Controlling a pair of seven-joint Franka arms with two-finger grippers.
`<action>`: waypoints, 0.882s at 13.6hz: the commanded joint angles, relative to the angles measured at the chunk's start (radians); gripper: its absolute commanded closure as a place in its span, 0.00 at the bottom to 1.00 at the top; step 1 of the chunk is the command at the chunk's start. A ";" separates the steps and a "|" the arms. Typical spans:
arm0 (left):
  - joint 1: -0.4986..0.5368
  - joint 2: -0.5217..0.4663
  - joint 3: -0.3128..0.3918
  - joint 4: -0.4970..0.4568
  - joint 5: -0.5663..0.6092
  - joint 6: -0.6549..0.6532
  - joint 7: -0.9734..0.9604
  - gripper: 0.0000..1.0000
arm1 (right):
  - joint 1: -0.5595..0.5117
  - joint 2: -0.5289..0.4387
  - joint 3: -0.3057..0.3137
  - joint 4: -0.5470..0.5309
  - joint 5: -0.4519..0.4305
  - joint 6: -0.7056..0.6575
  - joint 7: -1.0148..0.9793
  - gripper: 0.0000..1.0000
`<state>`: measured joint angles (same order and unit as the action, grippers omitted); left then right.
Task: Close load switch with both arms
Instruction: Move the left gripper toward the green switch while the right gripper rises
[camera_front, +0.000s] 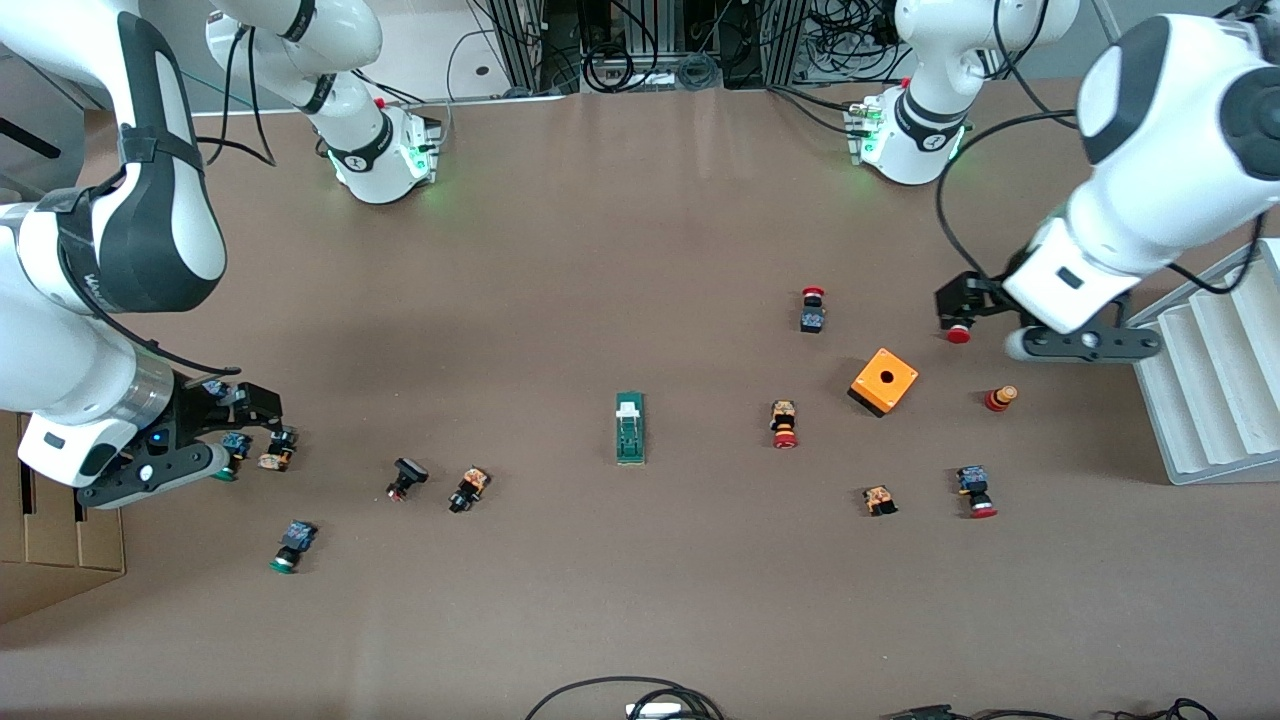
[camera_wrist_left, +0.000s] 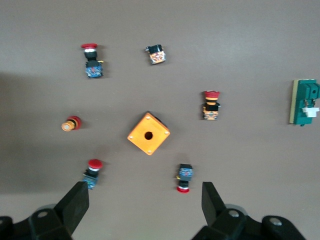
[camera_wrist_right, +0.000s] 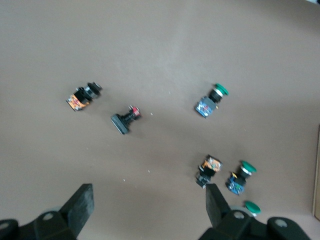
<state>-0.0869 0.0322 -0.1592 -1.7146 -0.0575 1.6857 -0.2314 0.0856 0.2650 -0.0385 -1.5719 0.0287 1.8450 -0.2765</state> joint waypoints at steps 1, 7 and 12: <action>0.001 -0.005 -0.064 0.007 -0.009 -0.001 -0.118 0.00 | 0.000 0.033 0.005 0.024 0.144 0.036 -0.029 0.00; -0.001 0.002 -0.209 -0.016 0.001 0.061 -0.284 0.00 | 0.163 0.057 0.005 0.026 0.081 0.155 -0.052 0.00; -0.063 -0.011 -0.223 -0.065 0.004 0.126 -0.371 0.00 | 0.260 0.063 0.006 0.026 -0.019 0.270 -0.062 0.00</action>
<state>-0.1267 0.0350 -0.3787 -1.7604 -0.0576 1.7908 -0.5549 0.3378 0.3111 -0.0264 -1.5709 0.0274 2.0784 -0.3158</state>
